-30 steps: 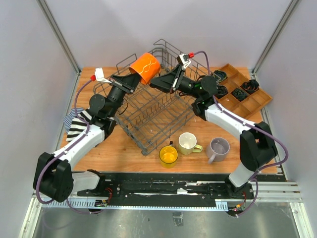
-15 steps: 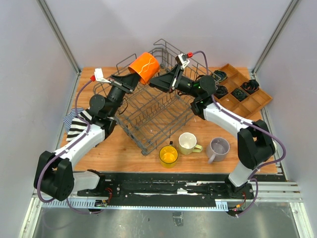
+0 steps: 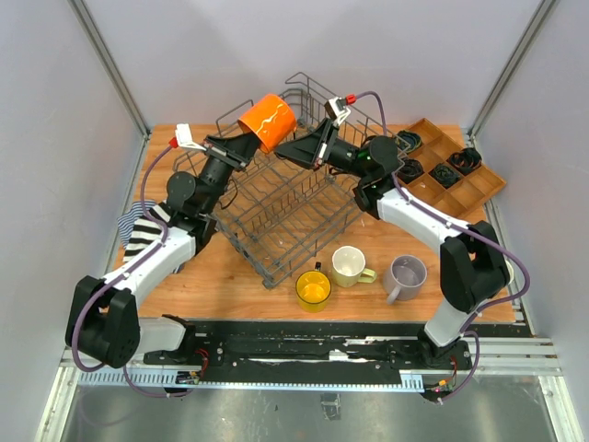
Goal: Load the cups into the dish rack
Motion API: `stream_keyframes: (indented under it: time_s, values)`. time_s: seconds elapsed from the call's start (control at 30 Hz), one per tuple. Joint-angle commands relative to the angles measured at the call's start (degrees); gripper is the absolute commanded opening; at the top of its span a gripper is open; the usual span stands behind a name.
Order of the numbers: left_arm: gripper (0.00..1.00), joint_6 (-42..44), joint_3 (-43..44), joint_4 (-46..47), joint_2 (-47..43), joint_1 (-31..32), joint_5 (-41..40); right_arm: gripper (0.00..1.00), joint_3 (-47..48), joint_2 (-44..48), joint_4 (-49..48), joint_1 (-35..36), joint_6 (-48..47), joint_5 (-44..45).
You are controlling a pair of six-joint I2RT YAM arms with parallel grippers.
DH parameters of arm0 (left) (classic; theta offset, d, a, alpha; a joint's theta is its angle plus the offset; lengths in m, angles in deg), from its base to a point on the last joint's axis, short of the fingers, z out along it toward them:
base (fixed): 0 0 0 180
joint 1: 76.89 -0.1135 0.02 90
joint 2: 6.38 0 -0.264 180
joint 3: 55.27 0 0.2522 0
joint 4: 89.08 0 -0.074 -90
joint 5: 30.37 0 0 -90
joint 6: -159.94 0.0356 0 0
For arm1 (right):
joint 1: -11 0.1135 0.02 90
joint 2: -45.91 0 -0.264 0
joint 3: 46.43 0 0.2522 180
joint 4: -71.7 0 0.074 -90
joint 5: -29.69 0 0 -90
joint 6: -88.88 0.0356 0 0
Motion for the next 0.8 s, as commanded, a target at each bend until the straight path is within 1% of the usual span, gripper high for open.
stream_keyframes:
  time_s: [0.0,0.03,0.07,0.13,0.2,0.23,0.3,0.37,0.43,0.47,0.57,0.67,0.77]
  values:
    - [0.00,4.88,3.86,0.61,-0.04,-0.50,0.33,0.01,2.59,-0.52,0.44,1.02,-1.35,-4.35]
    - [0.03,5.62,4.08,-0.16,-0.25,-0.54,0.46,0.01,2.73,-0.51,0.84,0.99,-1.65,-4.25]
    - [0.09,6.32,4.31,-1.43,-0.52,-0.58,0.42,0.01,2.84,-0.40,1.33,0.90,-2.10,-4.12]
    - [0.29,8.09,4.61,-4.38,-1.45,-0.72,0.10,0.01,3.46,-0.53,2.69,0.51,-3.26,-4.05]
    - [0.52,9.85,4.40,-7.32,-2.68,-0.82,-0.60,0.01,4.25,-0.51,4.41,-0.03,-4.50,-3.96]
    - [0.58,10.66,4.16,-8.88,-3.43,-0.96,-1.09,0.01,4.69,-0.47,5.52,-0.19,-5.40,-3.93]
    - [0.65,11.54,3.15,-11.30,-5.08,-1.38,-2.03,0.01,5.94,-0.78,7.89,-0.79,-7.31,-3.94]
    - [0.75,11.20,1.22,-13.23,-6.87,-2.47,-2.42,0.01,7.83,-1.58,10.64,-1.18,-9.45,-4.29]
    - [0.81,10.70,-0.65,-14.94,-8.89,-4.01,-1.70,0.01,10.20,-2.98,12.85,-1.67,-11.11,-4.53]
    - [0.86,10.44,-1.45,-16.62,-10.10,-4.91,-1.37,0.01,11.47,-3.76,13.76,-2.02,-11.82,-4.64]
    - [0.92,10.77,-3.40,-22.64,-13.94,-7.71,-0.45,0.01,15.63,-6.16,18.43,-2.98,-14.85,-5.20]
    - [0.94,12.44,-3.93,-31.17,-17.10,-10.16,1.30,0.01,20.92,-8.39,26.87,-4.10,-21.96,-5.45]
    - [0.95,14.54,-2.59,-39.56,-18.01,-11.71,3.70,0.01,27.80,-11.17,39.58,-5.26,-32.40,-5.19]
